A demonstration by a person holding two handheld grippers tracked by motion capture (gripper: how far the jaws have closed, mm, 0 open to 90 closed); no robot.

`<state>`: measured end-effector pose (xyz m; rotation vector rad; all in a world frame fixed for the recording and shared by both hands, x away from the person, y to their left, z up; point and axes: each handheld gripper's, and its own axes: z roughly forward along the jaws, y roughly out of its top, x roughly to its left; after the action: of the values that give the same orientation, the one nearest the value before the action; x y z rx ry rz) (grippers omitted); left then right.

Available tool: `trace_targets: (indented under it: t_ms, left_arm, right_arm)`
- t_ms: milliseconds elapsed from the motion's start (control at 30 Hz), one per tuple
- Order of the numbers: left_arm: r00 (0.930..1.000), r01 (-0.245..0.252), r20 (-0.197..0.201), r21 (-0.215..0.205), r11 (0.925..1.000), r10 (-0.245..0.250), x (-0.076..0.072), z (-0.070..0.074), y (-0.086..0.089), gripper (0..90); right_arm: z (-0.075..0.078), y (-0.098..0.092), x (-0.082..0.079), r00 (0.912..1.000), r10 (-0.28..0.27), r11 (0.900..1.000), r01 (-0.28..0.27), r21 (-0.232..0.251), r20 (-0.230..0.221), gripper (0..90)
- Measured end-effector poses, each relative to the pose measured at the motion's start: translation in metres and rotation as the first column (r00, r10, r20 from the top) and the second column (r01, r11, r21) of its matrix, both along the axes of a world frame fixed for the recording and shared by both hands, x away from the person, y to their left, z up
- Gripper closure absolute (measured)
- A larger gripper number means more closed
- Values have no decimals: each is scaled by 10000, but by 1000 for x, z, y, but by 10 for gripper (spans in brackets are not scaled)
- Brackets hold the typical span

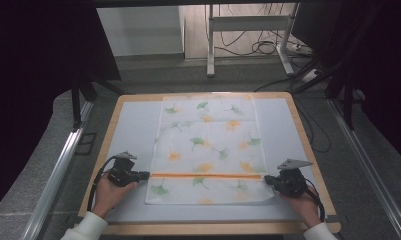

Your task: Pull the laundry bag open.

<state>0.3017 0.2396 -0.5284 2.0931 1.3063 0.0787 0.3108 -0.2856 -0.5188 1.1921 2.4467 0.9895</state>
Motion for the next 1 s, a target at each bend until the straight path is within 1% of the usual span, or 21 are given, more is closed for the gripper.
trace_targets:
  t_ms: [67, 100, 167, 200, 400, 433, 500, 533, 567, 600, 633, 667, 733, 800, 833, 867, 900, 933, 967, 1000]
  left_arm:
    - [9997, -27, -239, -583, 9983, 14, 0, -4, 7, 900]
    - [9996, -41, -264, -601, 9982, 26, -1, -5, 6, 900]
    - [9997, -23, -264, -543, 9985, 9, -2, -6, 5, 900]
    - [9998, 3, -188, -464, 9989, -11, -2, -5, 4, 900]
    - [10000, 7, -68, -436, 9990, -10, -3, -5, 4, 900]
    - [9999, 2, 103, -410, 9992, 2, -3, -4, 3, 897]
    - [9993, 4, 374, -213, 9998, 4, -5, -1, 2, 887]
    - [9993, 4, 374, -213, 9998, 4, -5, -1, 2, 877]
    - [9974, 34, 719, -102, 9999, -26, -8, 2, 2, 863]
    - [9974, 34, 719, -102, 9999, -26, -8, 2, 2, 851]
    - [9951, -19, 991, -117, 9999, 31, -10, 6, 3, 835]
    - [9935, -69, 1139, -129, 9999, 84, -12, 8, 4, 812]
    - [9895, -163, 1431, -286, 9995, 203, -15, 13, 6, 766]
    - [9835, -280, 1778, -383, 9989, 344, -19, 18, 5, 727]
    - [9835, -280, 1778, -383, 9989, 344, -19, 18, 5, 711]
    - [9727, -453, 2265, -328, 9984, 516, -22, 23, 4, 687]
    - [9674, -523, 2464, -281, 9982, 576, -23, 25, 2, 658]
    - [9642, -513, 2587, -316, 9982, 577, -23, 27, 0, 635]
    - [9629, -462, 2645, -346, 9983, 537, -24, 28, -3, 632]
    - [9615, -389, 2709, -344, 9987, 468, -24, 29, -6, 625]
  right_arm:
    - [0, 0, 0, 10000, 10, 10000, -10, -2, 2, 896]
    - [0, 0, 0, 10000, 8, 10000, -8, 2, 3, 896]
    - [0, 0, 0, 10000, 7, 10000, -7, -4, 5, 897]
    - [0, 0, 0, 10000, 2, 10000, -2, -1, 7, 896]
    - [0, 0, 0, 10000, -12, 10000, 11, 24, 22, 896]
    - [0, 0, 0, 10000, -7, 10000, 7, 54, 29, 896]
    - [-1, -1, 0, 10000, 8, 10000, -8, 66, 50, 896]
    - [-1, -1, 0, 10000, 8, 10000, -8, 66, 50, 896]
    - [-1, 0, -1, 10000, 1, 10000, -2, 78, 87, 895]
    - [-1, 0, -1, 10000, 1, 10000, -2, 78, 87, 895]
    - [-1, 0, -1, 9998, 32, 10000, -33, 16, 174, 895]
    - [-1, 0, -2, 9998, 34, 10000, -34, 1, 208, 895]
    - [-1, 0, -3, 9997, 18, 10000, -17, -40, 257, 894]
    - [0, 1, -4, 9995, 38, 10000, -35, -84, 307, 893]
    - [0, 1, -4, 9995, 38, 10000, -35, -84, 307, 893]
    - [0, 1, -6, 9994, 79, 9999, -75, -127, 335, 891]
    - [1, 1, -7, 9993, 119, 9998, -114, -143, 356, 880]
    - [2, 1, -8, 9990, 168, 9998, -165, -78, 404, 827]
    - [4, 1, -9, 9985, 204, 9998, -203, -27, 515, 805]
    - [6, 2, -11, 9979, 214, 9998, -215, 16, 615, 805]
